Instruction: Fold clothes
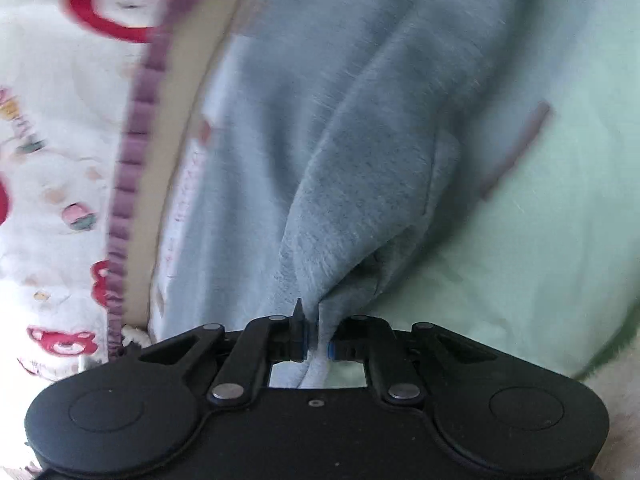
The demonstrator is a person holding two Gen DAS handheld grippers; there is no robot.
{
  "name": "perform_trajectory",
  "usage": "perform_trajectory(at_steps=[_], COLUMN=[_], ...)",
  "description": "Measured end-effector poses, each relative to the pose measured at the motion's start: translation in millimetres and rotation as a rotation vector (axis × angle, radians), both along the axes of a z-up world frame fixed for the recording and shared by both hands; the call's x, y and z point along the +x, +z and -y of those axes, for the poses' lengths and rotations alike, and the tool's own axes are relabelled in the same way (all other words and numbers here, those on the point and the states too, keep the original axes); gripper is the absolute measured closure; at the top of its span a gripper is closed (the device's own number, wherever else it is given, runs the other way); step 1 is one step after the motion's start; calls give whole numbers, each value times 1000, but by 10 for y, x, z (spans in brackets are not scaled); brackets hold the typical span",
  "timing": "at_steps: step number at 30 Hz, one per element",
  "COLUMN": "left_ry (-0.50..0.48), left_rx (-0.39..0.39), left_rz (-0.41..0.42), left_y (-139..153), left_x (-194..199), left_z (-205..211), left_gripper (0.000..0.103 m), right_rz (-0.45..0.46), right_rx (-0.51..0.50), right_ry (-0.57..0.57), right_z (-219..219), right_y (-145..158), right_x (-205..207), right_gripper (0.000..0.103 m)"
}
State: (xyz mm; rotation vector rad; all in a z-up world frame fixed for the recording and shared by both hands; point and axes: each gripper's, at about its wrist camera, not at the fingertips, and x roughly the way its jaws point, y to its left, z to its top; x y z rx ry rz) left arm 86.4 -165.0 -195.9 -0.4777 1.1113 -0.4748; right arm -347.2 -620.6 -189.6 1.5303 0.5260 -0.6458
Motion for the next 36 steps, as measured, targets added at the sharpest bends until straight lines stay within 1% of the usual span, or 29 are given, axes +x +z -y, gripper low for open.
perform_trajectory(at_steps=[2,3,4,5,7,8,9,10,11,12,13,14,15,16,17,18,19,20,21,23,24,25,26,27,28,29,30,33,36], left_ry=[96,130,142,151,160,160,158,155,161,169,179,180,178,158,122,79,30,-3,-32,-64,-58,-49,-40,-33,-35,-38,-46,-50,-12], left_rx=[-79,-79,-65,-49,-24,-16,-5,15,32,46,49,49,50,71,125,214,304,335,355,314,281,244,206,172,144,117,108,151,139], left_rz=[-47,-48,-41,-34,-23,-19,-6,21,48,76,91,103,115,145,192,260,342,407,468,569,622,677,732,758,743,721,694,664,626], left_y=[-54,-58,-61,-65,-83,-98,-112,-118,-131,-146,-168,-175,-178,-155,-107,-33,47,151,259,657,889,1120,1349,1494,1542,1572,1551,1402,1331], left_x=[51,53,49,44,38,37,34,30,33,38,50,58,65,63,52,16,-32,-54,-70,-11,6,-2,-16,-38,-45,-48,-51,-89,-112], left_z=[-185,-248,-275,-294,-311,-304,-284,-251,-226,-204,-187,-172,-157,-126,-67,21,136,239,339,514,572,577,572,538,491,444,425,421,345], left_gripper=[81,78,76,69,68,65,62,61,58,56,56,58,60,68,92,96,96,98,98,98,98,98,98,97,97,97,97,97,98], right_rz=[-39,-60,-80,-101,-122,-125,-123,-118,-100,-62,-15,33,49,31,4,-22,-49,-75,-76,-43,10,77,138,167,161,129,95,67,84], right_rx=[-64,-93,-121,-142,-157,-159,-160,-160,-151,-128,-95,-57,-37,-59,-102,-144,-187,-229,-306,-502,-588,-651,-705,-734,-731,-702,-670,-647,-623], right_ry=[34,52,70,81,85,84,83,82,76,59,32,2,-18,-18,-10,-2,5,13,32,85,86,72,57,40,27,26,25,25,19], right_z=[-26,-44,-62,-69,-96,-99,-92,-83,-76,-78,-91,-109,-140,-170,-193,-217,-240,-264,-243,-146,-107,-74,-42,-19,-2,10,3,-99,-176], right_y=[94,128,163,162,129,114,103,98,78,42,-22,-101,-174,-187,-165,-143,-121,-99,54,527,800,1064,1306,1441,1457,1394,1308,1136,1108], right_x=[90,137,184,192,215,223,212,195,185,178,170,160,170,208,258,308,357,407,464,587,596,545,475,402,328,264,203,27,-84], right_gripper=[92,91,90,89,87,87,82,72,66,51,44,42,42,42,42,50,90,93,94,94,94,94,94,97,97,97,97,97,97])
